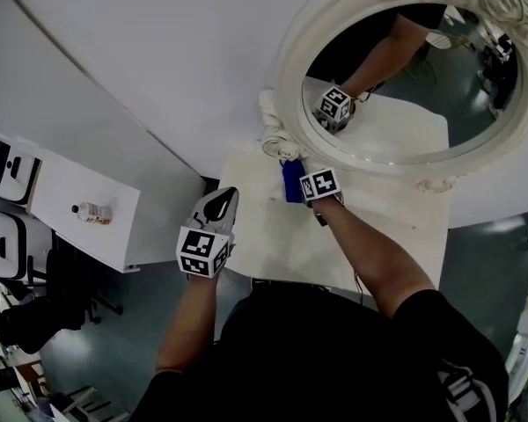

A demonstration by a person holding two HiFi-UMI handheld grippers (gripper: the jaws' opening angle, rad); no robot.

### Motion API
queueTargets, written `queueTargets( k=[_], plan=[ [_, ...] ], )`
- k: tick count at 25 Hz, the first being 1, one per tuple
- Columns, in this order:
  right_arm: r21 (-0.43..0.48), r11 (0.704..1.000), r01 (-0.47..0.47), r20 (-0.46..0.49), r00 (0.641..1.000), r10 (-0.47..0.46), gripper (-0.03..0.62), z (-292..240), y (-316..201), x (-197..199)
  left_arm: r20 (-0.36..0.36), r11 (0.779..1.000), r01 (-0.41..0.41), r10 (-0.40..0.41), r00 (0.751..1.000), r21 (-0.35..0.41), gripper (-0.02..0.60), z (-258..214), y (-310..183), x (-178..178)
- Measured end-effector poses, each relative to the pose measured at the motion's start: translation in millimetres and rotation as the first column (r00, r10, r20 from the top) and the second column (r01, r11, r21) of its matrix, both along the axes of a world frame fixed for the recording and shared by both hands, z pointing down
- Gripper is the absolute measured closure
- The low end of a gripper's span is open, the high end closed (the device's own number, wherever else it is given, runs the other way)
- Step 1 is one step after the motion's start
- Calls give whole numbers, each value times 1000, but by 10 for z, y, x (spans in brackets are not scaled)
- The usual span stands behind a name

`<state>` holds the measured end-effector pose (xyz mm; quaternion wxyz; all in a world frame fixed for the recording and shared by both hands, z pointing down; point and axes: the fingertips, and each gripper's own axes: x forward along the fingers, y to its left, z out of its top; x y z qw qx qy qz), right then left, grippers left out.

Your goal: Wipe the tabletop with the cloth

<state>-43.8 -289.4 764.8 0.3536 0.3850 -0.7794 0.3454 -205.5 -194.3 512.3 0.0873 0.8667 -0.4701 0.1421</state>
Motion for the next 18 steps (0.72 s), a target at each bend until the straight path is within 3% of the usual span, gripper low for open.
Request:
queueTargets(
  k=[9,18],
  plan=[
    [10,989,-146,-41,988,146,551,-21,262,1251,-15,993,-115,115,993,10,568,-44,42,851],
    [24,959,-284,-72,956,285,551,-8,582,2543,-24,974,-227,228,973,23,568,-60,93,1781]
  ],
)
